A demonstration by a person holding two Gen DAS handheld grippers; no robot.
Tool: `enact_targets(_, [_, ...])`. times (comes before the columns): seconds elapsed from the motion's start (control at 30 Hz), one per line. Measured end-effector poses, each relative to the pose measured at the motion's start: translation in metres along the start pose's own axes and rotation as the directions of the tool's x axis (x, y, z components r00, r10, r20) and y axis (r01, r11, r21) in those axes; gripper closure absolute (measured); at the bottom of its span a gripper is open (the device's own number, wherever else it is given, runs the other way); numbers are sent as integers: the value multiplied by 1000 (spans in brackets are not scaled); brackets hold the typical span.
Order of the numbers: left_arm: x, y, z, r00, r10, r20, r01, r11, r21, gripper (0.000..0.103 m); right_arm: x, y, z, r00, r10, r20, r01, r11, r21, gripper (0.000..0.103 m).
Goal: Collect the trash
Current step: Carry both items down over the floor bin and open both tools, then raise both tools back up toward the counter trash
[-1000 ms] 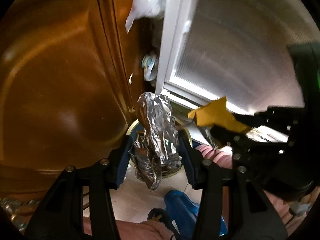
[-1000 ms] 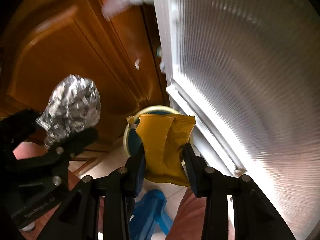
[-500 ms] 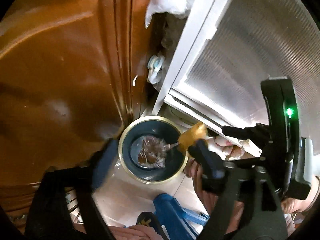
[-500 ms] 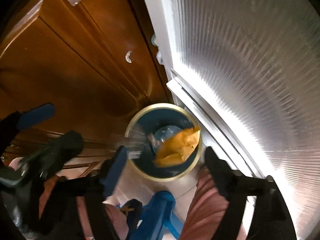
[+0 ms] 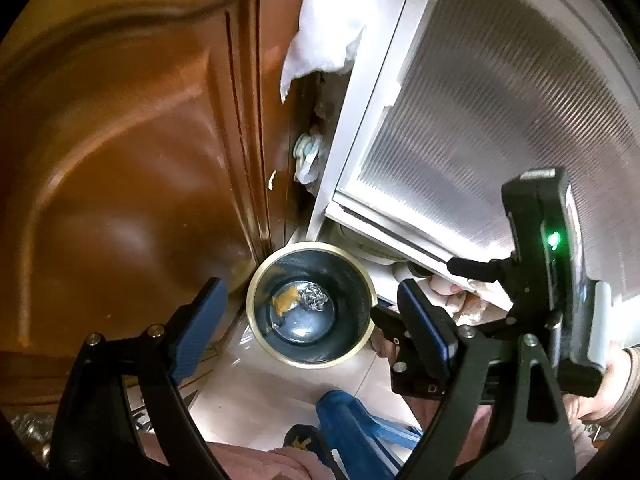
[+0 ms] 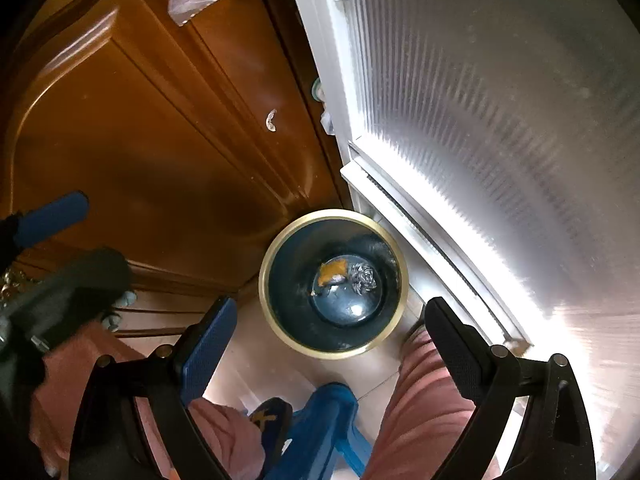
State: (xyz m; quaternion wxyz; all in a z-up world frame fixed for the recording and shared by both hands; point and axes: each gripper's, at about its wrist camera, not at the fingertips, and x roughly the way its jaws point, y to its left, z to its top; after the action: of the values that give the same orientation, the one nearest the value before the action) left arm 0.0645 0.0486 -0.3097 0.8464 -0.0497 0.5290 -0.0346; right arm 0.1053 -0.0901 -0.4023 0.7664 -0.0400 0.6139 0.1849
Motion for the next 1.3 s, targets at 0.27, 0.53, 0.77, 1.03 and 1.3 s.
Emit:
enact_targets(0.27, [-60, -4, -7, 993, 5, 118, -2, 1000, -21, 18, -40, 2, -20, 998, -30, 52, 32, 999, -33, 7])
enact_targets(0.53, [-143, -18, -15, 965, -13, 264, 11, 1000, 8, 18, -124, 1, -41, 985, 11, 173, -7, 1000, -25, 7])
enact_targets(0.77, [-213, -35, -21, 919, -25, 394, 11, 999, 38, 18, -210, 14, -62, 940, -3, 341, 35, 995, -89, 7])
enact_targets(1.03, [-290, -56, -13, 868, -42, 495, -5, 996, 93, 18, -314, 26, -67, 866, 25, 499, 40, 992, -118, 7])
enact_targets(1.3, [-334, -68, 12, 845, -70, 531, 10, 993, 116, 7, -400, 15, -42, 815, 29, 579, 1, 999, -53, 6])
